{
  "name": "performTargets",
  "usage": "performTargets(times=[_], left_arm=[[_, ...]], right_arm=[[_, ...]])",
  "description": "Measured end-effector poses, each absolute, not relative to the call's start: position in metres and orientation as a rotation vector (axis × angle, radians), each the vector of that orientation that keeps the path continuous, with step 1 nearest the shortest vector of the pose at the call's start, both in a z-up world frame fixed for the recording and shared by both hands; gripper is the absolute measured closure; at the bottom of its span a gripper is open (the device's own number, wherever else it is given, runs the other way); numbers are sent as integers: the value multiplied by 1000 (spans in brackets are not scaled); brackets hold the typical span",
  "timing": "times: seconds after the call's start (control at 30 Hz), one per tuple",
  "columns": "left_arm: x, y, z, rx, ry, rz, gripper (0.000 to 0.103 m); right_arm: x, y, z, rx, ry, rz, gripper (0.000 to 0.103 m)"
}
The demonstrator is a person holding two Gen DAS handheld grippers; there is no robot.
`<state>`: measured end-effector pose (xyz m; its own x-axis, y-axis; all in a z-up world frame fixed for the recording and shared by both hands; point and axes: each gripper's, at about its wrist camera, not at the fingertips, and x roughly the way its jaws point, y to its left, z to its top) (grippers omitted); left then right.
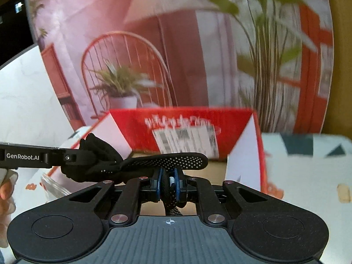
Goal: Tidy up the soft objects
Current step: 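Lift the black strap with the left gripper and drop it into the red box, then move the left tool back to the clear bag of green cables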
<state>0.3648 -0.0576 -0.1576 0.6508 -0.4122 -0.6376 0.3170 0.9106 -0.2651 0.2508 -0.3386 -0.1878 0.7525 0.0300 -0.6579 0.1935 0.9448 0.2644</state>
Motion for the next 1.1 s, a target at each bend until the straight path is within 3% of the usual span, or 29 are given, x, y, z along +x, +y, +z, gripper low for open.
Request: performTargets(times=[0.07,0.13,0.2,0.33,0.73,1.1], left_arm=[[366,-59,-159,-122,762,-411,81],[365,-58,-159,-103,761,-394,55],[360,-56,-156,-92,735,-370,48],[350,-43,-146,-98,706,-350,46],[238,-8,-122,-30,547,-332,46],[168,9,-154,-126,585,-309,46]], right_arm=[[251,-338,-192,333,726,-97,90],[251,-338,-193,334,731,-116,84],[249,-338,-191,331,728,-137,80],[238,-337,-182,274,707,-184,75],[151,-300,-137,168,486,-188,73],[87,-244,-134,172,425,-139,72]])
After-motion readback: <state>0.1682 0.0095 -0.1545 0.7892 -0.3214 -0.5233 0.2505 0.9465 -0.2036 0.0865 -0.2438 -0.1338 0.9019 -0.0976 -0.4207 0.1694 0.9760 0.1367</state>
